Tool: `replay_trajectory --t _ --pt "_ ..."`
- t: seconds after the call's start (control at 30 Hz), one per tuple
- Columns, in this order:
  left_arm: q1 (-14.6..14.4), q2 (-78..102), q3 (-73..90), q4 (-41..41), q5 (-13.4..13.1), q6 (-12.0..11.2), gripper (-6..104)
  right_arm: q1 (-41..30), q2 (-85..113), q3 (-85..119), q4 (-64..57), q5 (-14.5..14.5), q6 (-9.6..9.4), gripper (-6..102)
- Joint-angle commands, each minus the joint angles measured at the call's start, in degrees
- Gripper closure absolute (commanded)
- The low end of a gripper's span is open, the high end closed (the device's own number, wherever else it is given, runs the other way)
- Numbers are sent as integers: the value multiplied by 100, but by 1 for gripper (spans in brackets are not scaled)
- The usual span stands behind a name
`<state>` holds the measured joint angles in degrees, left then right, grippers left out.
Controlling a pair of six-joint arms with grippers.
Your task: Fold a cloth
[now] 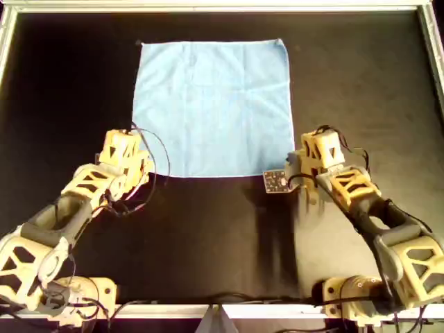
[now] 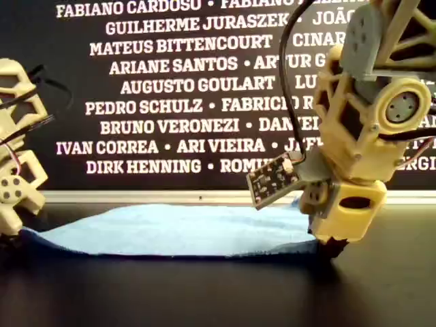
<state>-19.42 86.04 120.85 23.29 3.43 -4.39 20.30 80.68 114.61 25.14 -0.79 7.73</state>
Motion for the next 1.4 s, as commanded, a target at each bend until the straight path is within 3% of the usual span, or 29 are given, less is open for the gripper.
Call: replay_trajectory --t 0.0,0.3,0.4,0.67,1.0,1.1,1.37 --pt "-185 26 -44 70 -18 -18 37 79 114 -123 -141 -9 -62 39" --pt "-158 123 -62 62 88 -18 91 79 123 -255 -158 -18 18 86" --pt "-176 114 -53 62 88 -18 101 79 114 -193 -158 -18 -53 95" --pt "-202 176 123 193 88 70 99 -18 404 281 -97 -18 -18 98" --pt "-211 1846 1811 193 88 79 99 -26 2672 2039 -97 -9 -70 98" --pt "-202 2347 2250 193 -18 79 99 -18 3287 2435 -97 -9 -70 98" --pt "-123 2443 1696 158 -18 79 99 -18 3401 1960 -220 26 -70 98"
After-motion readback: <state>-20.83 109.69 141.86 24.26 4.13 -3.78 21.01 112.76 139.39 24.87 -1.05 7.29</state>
